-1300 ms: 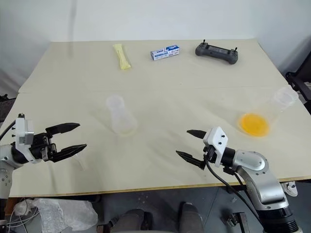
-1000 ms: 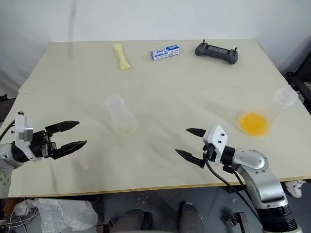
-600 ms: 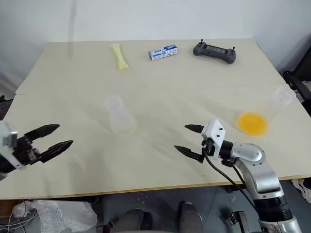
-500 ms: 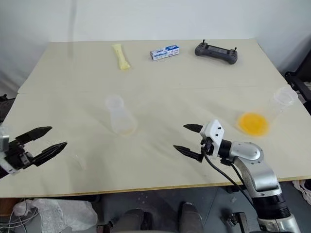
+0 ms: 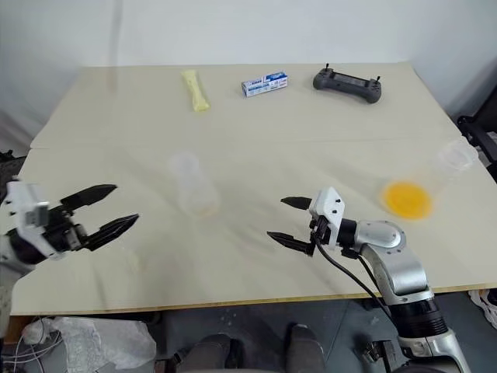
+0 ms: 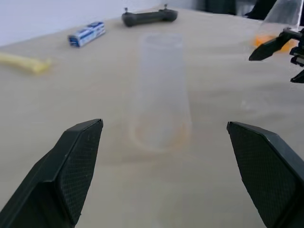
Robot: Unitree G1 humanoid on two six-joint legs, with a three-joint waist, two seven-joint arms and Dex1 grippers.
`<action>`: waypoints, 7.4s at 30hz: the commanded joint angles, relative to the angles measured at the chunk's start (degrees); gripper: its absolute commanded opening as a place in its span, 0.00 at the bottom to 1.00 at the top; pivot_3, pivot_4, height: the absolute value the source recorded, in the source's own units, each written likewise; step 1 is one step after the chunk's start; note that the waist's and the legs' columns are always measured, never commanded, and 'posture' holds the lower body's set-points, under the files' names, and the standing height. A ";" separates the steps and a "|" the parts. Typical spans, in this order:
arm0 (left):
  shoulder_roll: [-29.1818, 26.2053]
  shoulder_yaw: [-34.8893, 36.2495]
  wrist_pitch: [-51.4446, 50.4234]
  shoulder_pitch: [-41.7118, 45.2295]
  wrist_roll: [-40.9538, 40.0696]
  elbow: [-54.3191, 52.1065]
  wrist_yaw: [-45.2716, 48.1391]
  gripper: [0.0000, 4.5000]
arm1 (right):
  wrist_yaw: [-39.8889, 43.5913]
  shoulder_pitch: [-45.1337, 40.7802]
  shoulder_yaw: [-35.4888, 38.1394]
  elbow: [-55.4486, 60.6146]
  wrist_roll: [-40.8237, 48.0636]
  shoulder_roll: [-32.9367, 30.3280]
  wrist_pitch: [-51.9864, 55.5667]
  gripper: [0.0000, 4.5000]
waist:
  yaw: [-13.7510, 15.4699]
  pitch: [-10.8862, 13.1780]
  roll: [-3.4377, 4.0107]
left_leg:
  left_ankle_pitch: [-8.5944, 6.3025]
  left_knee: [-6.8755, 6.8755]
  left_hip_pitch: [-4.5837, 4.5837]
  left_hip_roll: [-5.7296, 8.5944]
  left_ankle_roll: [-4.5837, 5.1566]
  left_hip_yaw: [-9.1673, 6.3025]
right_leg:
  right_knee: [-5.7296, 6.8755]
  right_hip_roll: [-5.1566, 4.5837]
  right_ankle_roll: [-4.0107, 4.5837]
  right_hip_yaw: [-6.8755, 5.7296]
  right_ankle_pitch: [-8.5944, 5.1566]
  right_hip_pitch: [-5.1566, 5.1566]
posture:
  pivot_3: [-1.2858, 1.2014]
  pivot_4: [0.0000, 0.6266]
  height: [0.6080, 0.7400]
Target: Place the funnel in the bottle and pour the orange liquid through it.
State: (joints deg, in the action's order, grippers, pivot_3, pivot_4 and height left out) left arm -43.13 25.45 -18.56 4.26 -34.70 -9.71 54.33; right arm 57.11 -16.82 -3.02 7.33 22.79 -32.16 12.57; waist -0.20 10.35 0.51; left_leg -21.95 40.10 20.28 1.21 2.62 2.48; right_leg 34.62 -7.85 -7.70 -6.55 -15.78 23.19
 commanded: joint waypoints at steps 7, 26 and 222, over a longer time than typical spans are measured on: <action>3.61 -12.57 10.39 20.97 6.55 22.06 9.62 0.99 | -5.54 7.39 5.34 11.11 1.81 -0.87 1.98 1.00 | 0.36 0.00 -0.01 | 0.01 0.08 0.04 -0.03 0.00 0.12 | 0.06 0.10 -0.01 -0.07 0.01 0.03 | 0.52 0.24 1.00; 12.76 -19.08 16.98 43.62 11.43 50.33 19.74 0.79 | -13.46 18.88 10.96 21.75 1.66 -1.17 3.50 1.00 | 0.62 0.03 -0.07 | 0.04 0.13 0.07 -0.05 0.05 0.23 | 0.06 0.14 -0.05 -0.07 0.02 0.06 | 0.52 0.24 1.00; -11.55 -26.52 31.17 26.69 16.24 43.02 38.17 0.99 | -9.19 14.66 10.04 17.74 4.45 -3.83 4.82 1.00 | 0.24 0.16 -0.02 | -0.10 0.96 0.76 -0.09 0.07 -0.19 | 0.40 0.18 -0.02 -0.17 0.01 0.36 | 0.52 0.24 1.00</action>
State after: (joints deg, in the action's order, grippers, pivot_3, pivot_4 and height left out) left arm -52.67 -0.51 12.53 29.96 -16.77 34.00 86.06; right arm 47.97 -1.78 6.74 24.39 26.95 -35.87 17.98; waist 0.04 10.52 0.49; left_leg -22.05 41.07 21.04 1.11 2.69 2.28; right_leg 35.02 -7.67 -7.72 -6.72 -15.76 23.55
